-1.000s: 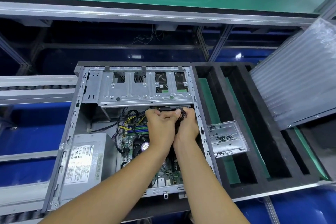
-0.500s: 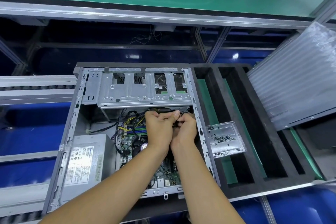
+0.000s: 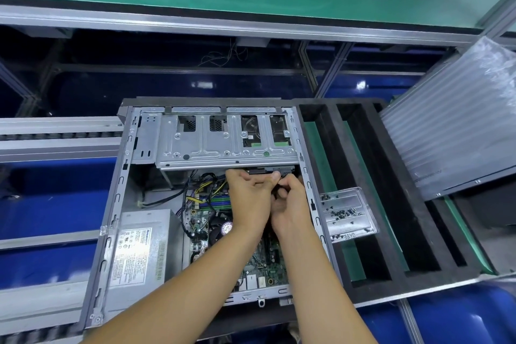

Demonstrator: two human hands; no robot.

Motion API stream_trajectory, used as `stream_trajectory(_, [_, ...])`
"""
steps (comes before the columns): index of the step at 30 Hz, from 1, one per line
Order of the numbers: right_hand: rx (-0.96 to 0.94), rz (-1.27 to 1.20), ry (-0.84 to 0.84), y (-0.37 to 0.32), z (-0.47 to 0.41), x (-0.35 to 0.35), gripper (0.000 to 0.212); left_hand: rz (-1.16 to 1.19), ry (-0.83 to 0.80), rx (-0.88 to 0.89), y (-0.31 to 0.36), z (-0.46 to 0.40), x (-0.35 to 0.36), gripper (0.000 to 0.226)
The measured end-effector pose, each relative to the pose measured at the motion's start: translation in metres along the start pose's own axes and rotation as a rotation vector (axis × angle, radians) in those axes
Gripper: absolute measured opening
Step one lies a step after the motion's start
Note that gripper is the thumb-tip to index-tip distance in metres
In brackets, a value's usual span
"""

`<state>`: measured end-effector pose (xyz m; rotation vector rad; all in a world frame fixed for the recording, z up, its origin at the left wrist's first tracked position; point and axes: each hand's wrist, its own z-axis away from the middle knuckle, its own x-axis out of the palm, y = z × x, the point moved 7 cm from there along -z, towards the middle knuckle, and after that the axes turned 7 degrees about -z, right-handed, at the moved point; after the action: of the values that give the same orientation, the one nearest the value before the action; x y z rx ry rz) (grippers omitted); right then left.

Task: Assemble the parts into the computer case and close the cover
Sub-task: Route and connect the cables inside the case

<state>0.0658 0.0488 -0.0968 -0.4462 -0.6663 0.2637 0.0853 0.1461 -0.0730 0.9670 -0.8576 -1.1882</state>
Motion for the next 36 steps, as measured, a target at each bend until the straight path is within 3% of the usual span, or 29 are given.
stream_trajectory(6, [-0.018,0.032,0.004,0.002,0.002,0.000,0.031,-0.432,0.024,0.346,0.041,0.015,-0.020,0.043])
stream_trajectory(9, [-0.025,0.051,0.013,0.001,0.003,0.002,0.029,-0.897,-0.044,0.723,0.080,0.008,-0.018,0.043])
stream_trajectory(11, [-0.019,0.042,0.004,0.001,0.003,0.003,0.029,-1.127,-0.203,0.990,0.096,-0.004,-0.009,0.052])
stream_trajectory(13, [-0.017,0.029,0.003,0.001,0.002,0.002,0.027,-1.287,-0.421,1.124,0.101,-0.021,0.002,0.066])
stream_trajectory(20, [-0.011,0.050,0.020,0.003,0.001,0.000,0.027,-1.502,-0.717,1.137,0.086,-0.057,0.022,0.067])
stream_trajectory(28, [0.014,0.001,0.017,0.005,-0.002,-0.001,0.028,-1.423,-0.714,1.211,0.092,-0.050,0.020,0.051])
stream_trajectory(36, [0.017,-0.003,-0.028,0.006,-0.006,-0.002,0.024,-1.390,-0.687,1.219,0.099,-0.047,0.022,0.056])
